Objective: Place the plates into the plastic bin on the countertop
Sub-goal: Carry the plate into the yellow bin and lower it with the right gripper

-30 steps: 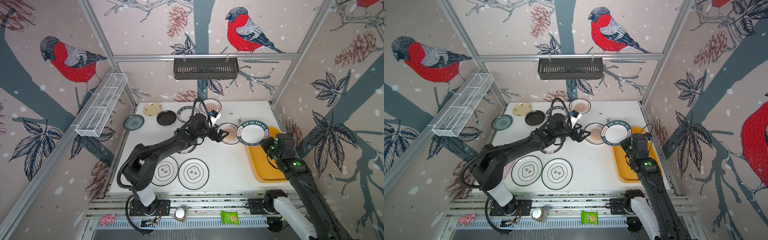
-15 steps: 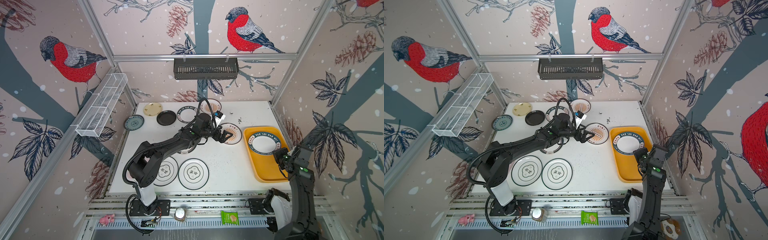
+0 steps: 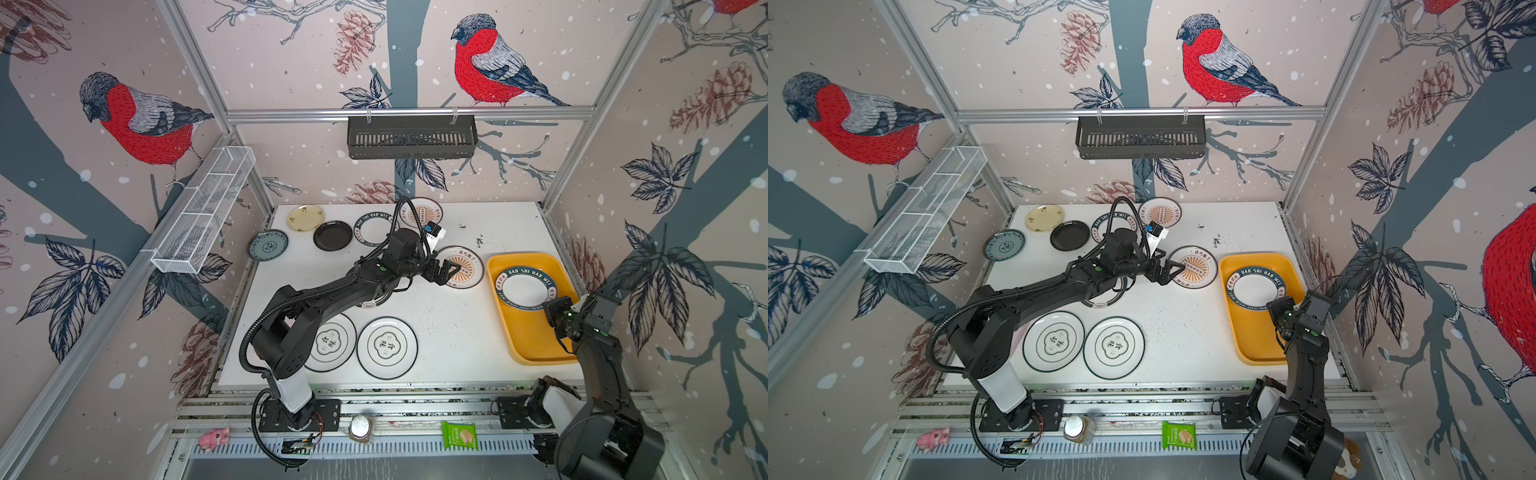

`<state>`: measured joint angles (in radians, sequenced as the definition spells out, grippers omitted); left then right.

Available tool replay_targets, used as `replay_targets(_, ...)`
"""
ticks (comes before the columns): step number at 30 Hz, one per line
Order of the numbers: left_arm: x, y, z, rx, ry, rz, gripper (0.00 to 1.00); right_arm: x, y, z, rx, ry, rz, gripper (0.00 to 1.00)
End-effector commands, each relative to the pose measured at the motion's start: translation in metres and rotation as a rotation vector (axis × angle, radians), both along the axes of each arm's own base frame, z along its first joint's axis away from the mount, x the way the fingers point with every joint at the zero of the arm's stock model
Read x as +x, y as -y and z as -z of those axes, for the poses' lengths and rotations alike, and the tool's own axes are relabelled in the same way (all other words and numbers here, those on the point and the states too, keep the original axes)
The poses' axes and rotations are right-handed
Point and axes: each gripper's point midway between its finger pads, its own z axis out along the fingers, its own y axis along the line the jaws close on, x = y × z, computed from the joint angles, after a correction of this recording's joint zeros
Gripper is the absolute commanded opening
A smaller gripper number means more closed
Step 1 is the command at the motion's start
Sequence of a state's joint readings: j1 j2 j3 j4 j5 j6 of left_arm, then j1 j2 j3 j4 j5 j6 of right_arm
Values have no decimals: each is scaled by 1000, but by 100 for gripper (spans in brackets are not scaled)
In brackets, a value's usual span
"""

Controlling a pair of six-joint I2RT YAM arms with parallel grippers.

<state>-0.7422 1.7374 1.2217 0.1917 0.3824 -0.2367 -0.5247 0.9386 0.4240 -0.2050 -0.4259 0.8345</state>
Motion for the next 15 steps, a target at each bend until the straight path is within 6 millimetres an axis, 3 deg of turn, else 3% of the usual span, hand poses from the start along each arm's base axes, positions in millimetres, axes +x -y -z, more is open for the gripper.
replay_targets(1,6,-5,-4,13,38,-35,97,16,5,-6,-21,72,-15,1)
replay_targets(6,7,-6,-6,10,43,-51,97,25,12,1,-11,64,0,1)
replay_targets(15,10,-9,-6,33,56,-67,97,20,15,23,2,-6,25,4)
